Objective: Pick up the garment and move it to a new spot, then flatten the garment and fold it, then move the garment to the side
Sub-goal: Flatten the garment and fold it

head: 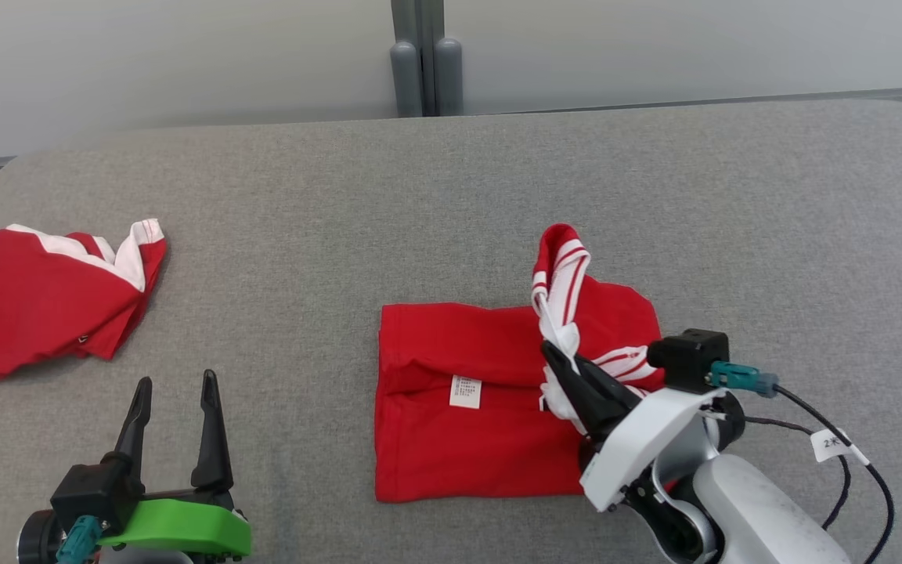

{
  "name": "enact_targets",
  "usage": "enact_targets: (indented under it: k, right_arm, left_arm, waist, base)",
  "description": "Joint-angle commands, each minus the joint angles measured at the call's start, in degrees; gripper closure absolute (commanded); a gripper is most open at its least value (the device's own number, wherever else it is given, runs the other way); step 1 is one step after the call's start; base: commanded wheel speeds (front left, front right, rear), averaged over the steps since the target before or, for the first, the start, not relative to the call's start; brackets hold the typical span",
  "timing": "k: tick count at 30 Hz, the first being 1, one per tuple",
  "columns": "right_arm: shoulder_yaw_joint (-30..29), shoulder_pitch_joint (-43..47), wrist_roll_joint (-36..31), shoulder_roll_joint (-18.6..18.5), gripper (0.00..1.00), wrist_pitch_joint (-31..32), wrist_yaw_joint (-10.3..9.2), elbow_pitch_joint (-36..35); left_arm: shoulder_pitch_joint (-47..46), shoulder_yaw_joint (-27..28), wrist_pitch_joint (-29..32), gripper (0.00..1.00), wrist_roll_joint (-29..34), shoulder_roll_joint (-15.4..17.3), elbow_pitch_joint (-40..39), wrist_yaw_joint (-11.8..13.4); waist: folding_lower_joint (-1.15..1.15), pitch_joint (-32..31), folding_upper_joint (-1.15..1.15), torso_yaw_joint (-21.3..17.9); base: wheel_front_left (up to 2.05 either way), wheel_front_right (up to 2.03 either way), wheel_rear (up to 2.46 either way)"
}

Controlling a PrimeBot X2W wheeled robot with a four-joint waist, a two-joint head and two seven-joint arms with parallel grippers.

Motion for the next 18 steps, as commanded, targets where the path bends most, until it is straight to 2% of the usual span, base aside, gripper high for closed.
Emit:
enact_targets:
  k: [1,9,16,18]
  right_arm:
    - [0.88,-1.30,-0.34,1.12,1.00,0.04,-0.05,0.37]
    - [5.71,-5.30,0.03,5.61,1.00,-1.28,-0.04,4.83]
    - [8.69,-7.77,2.02,7.24,1.00,-3.29,-0.04,10.79]
    - [9.20,-8.45,2.47,7.33,0.44,-4.08,-0.04,12.23]
  left_arm:
    - [0.40,-0.09,-0.02,0.00,-0.46,0.11,0.02,0.05]
    - [-0.84,-1.53,-0.02,0.00,-1.33,0.11,0.44,0.50]
    - [-1.43,-2.33,-0.02,0.00,-1.56,0.11,1.03,0.79]
    - [-1.48,-2.56,-0.02,0.00,-1.75,0.11,1.13,0.94]
  waist:
    - [0.00,0.17,0.00,0.83]
    - [0.00,0.88,0.00,3.20]
    - [0.00,1.23,0.00,4.72]
    - [0.00,1.21,0.00,4.89]
  base:
    - [0.00,0.00,0.00]
    - [0.00,0.00,0.00]
    - [0.00,0.00,0.00]
    - [0.00,0.00,0.00]
